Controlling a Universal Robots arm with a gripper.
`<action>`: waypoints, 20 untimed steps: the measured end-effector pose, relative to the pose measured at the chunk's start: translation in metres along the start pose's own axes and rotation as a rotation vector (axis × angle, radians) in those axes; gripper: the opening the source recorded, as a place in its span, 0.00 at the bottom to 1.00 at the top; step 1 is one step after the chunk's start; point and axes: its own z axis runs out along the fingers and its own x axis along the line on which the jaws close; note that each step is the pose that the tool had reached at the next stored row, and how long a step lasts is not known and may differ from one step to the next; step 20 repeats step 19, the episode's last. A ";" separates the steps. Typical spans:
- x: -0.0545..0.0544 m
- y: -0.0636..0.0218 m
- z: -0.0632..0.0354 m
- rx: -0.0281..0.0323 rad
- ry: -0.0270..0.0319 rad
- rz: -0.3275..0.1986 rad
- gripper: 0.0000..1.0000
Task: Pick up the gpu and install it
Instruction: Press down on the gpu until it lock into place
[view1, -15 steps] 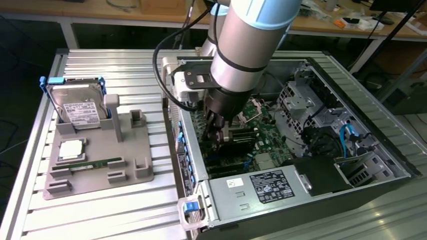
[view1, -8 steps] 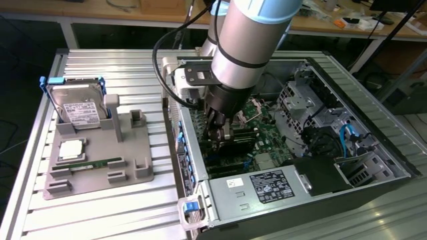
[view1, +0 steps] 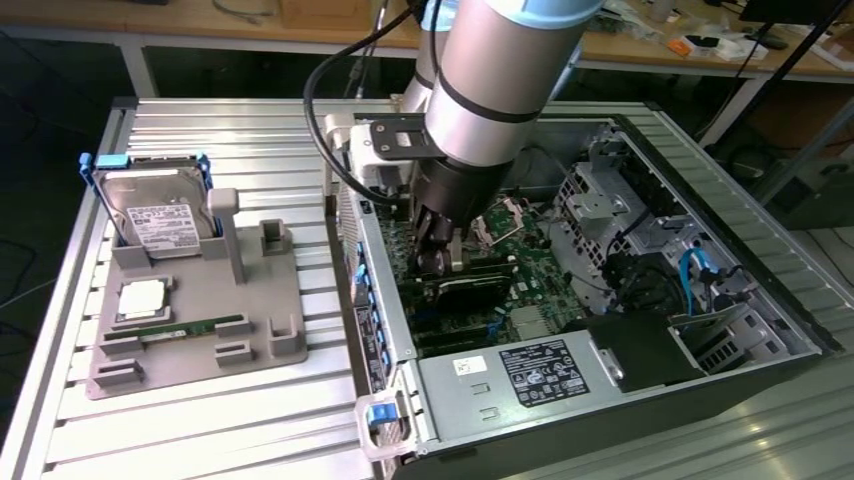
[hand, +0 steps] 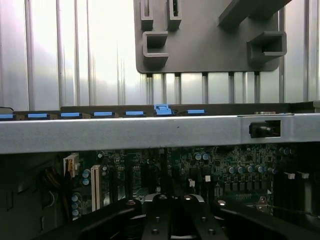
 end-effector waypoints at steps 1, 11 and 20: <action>0.000 0.0000 0.0001 0.0001 -0.0001 0.000 0.11; 0.000 0.0124 0.0005 0.0004 0.0000 0.000 0.11; 0.000 0.0135 0.0006 0.0004 0.0000 0.000 0.11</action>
